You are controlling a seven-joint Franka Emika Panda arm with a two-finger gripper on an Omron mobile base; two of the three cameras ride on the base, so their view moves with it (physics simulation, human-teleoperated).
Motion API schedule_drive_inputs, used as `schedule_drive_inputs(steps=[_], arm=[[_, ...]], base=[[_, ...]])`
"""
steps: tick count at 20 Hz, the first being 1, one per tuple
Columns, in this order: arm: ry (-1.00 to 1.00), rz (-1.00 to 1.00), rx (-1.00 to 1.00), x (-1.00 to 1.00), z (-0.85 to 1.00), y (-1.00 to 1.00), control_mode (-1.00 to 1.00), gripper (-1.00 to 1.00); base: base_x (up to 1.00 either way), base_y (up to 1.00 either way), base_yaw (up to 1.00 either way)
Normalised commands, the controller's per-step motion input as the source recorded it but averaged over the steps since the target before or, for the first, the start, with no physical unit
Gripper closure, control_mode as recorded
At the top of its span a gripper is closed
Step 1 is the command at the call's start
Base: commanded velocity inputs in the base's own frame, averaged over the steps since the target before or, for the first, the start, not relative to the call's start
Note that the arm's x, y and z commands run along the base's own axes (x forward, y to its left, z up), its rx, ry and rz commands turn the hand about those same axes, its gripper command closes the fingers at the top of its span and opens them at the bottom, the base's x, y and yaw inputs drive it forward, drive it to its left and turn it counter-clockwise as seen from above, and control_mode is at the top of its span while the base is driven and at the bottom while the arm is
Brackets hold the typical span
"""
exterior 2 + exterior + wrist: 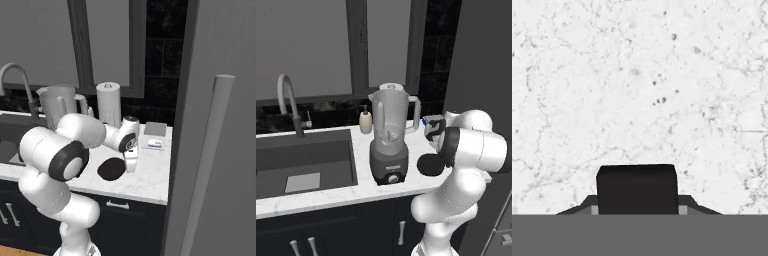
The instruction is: Close the lid blender by securely placing the lid on top.
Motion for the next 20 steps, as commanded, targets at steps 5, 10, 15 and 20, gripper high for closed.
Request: schedule_drive_inputs(steps=[5,10,15,20], arm=[[0.0,-0.07,0.0,-0.38,0.51,0.0,-1.0,1.0],[0.0,-0.09,0.05,-0.28,0.66,0.0,-1.0,1.0],[0.0,-0.18,0.06,-0.22,0.71,-0.02,-1.0,1.0],[0.03,-0.18,0.03,-0.32,0.54,-0.15,-1.0,1.0]], base=[[0.0,0.0,0.0],[0.0,0.0,0.0],[0.0,0.0,0.0],[0.0,0.0,0.0]])
